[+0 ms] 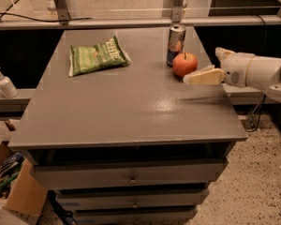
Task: Move apple near redbull can
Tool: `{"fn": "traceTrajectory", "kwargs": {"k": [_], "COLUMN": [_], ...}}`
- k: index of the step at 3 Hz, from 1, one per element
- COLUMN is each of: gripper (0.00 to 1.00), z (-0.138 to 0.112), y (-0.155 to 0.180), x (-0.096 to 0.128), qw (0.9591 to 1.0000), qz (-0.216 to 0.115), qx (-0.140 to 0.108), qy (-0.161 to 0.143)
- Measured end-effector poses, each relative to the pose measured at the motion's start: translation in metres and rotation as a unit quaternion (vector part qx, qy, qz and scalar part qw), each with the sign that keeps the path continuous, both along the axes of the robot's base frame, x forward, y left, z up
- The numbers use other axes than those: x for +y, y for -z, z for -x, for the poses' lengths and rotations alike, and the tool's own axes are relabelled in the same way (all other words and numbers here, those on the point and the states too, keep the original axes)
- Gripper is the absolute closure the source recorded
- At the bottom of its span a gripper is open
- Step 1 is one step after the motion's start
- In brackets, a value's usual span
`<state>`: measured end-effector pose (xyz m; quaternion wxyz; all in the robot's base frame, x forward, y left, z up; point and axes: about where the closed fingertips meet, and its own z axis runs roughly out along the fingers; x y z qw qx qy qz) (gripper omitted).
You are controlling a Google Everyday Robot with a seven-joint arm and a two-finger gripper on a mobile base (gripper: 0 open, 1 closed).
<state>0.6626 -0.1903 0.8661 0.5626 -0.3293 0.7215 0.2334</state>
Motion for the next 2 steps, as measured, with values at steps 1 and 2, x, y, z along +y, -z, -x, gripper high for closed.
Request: {"fn": "traceTrajectory", "kwargs": {"k": [1, 2], "gripper": [0.00, 0.00], "z": [0.0335, 0.0424], "y": [-0.0219, -0.0221], "x": [-0.0279, -0.0237], "qw": [0.9993, 0.9987], "qz": [-0.011, -0.013], "qx": [-0.017, -0.013], "qy": [-0.030, -0.048]}}
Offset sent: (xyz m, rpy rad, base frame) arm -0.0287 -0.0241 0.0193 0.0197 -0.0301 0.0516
